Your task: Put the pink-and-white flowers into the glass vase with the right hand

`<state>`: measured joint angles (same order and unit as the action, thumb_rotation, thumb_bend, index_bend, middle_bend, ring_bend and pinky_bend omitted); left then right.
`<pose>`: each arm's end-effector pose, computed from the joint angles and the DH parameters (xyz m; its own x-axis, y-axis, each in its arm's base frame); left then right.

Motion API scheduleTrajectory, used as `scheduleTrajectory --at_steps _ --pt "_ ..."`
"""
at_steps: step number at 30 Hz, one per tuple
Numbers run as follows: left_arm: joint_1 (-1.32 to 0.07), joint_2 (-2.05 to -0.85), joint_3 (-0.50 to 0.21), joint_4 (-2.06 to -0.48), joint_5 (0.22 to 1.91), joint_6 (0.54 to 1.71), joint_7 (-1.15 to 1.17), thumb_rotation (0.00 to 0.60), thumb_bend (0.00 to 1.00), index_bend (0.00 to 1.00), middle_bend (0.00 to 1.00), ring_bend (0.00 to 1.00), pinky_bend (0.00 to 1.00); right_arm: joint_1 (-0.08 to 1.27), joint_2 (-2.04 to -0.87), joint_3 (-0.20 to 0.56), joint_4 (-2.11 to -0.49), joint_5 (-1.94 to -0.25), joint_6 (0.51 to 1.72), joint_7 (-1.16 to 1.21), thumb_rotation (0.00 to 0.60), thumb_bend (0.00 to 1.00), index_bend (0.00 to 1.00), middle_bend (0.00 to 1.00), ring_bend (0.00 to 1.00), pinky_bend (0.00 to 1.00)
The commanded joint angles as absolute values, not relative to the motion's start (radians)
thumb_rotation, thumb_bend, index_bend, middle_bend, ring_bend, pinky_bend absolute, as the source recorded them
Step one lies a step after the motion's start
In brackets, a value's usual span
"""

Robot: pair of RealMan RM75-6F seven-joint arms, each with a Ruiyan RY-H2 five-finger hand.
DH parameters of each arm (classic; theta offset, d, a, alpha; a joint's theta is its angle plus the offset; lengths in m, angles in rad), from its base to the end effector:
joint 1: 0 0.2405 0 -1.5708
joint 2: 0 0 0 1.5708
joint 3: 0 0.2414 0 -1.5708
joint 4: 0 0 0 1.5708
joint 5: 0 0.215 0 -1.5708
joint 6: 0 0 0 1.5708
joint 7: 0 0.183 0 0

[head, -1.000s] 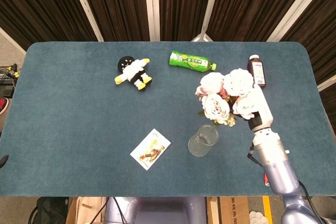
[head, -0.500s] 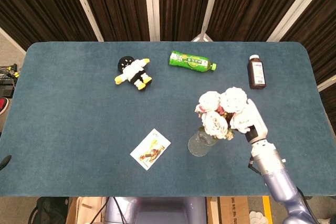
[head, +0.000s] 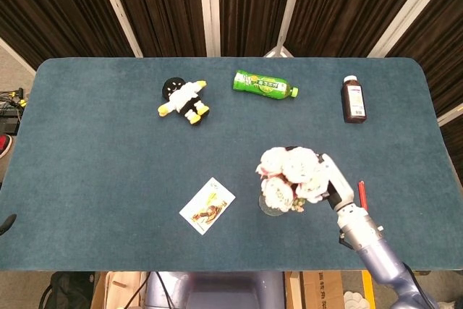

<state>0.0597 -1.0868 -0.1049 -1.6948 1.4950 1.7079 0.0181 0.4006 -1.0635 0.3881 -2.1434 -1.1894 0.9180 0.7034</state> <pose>-0.2956 0.1824 0.1975 0.3799 -0.2151 0.8997 0.9245 0.1221 -0.3612 -0.0980 -0.3018 0.0931 -0.6625 -0.4336 0.6108 -0.6959 0.0546 -0.7160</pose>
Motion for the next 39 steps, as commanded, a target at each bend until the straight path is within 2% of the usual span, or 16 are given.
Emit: scheduleTrajectory --at_steps 1,8,11,17,20,22,26,29,33,37,39 --pt "0.06 -1.087 -0.105 -1.695 1.495 1.708 0.019 0.6 0.2 0.15 0.0 0.0 0.0 0.404 -1.032 0.378 -2.133 -1.225 0.892 0.73 0.6 0.23 0.23 0.12 0.13 0.03" --pt "0.06 -1.087 -0.107 -1.695 1.491 1.709 0.02 0.6 0.2 0.15 0.0 0.0 0.0 0.381 -0.911 0.365 -2.134 -1.288 0.868 0.758 0.6 0.13 0.07 0.04 0.06 0.0" --pt "0.06 -1.086 -0.106 -1.697 1.493 1.708 0.016 0.6 0.2 0.15 0.0 0.0 0.0 0.334 -0.805 0.338 -2.117 -1.343 0.883 0.742 0.6 0.12 0.06 0.04 0.06 0.0" --pt "0.061 -1.085 -0.104 -1.701 1.495 1.709 0.015 0.6 0.2 0.16 0.0 0.0 0.0 0.276 -0.691 0.274 -2.085 -1.461 0.901 0.761 0.6 0.12 0.06 0.04 0.06 0.0" --pt "0.063 -1.084 -0.103 -1.704 1.497 1.712 0.013 0.6 0.2 0.16 0.0 0.0 0.0 0.239 -0.641 0.246 -2.051 -1.522 0.95 0.788 0.6 0.12 0.06 0.04 0.07 0.01" --pt "0.064 -1.083 -0.104 -1.705 1.498 1.715 0.01 0.6 0.2 0.16 0.0 0.0 0.0 0.198 -0.633 0.238 -2.021 -1.526 1.034 0.759 0.6 0.12 0.06 0.04 0.07 0.03" --pt "0.069 -1.08 -0.104 -1.707 1.498 1.722 -0.002 0.6 0.2 0.16 0.0 0.0 0.0 0.087 -0.743 0.241 -1.965 -1.459 1.332 0.483 0.6 0.12 0.06 0.04 0.1 0.03" --pt "0.072 -1.075 -0.103 -1.708 1.501 1.726 -0.011 0.6 0.2 0.16 0.0 0.0 0.0 0.04 -0.847 0.222 -1.946 -1.442 1.466 0.265 0.6 0.12 0.06 0.04 0.1 0.02" --pt "0.077 -1.063 -0.099 -1.709 1.5 1.724 -0.024 0.6 0.2 0.16 0.0 0.0 0.0 -0.016 -0.994 0.158 -1.88 -1.512 1.597 0.028 0.6 0.12 0.06 0.04 0.1 0.01" --pt "0.08 -1.049 -0.098 -1.712 1.492 1.72 -0.035 0.6 0.2 0.16 0.0 0.0 0.0 -0.049 -1.157 0.123 -1.728 -1.61 1.716 -0.091 0.6 0.12 0.06 0.04 0.1 0.01" --pt "0.081 -1.045 -0.098 -1.711 1.488 1.717 -0.038 0.6 0.2 0.16 0.0 0.0 0.0 -0.055 -1.202 0.105 -1.674 -1.644 1.737 -0.124 0.6 0.12 0.06 0.04 0.09 0.0"
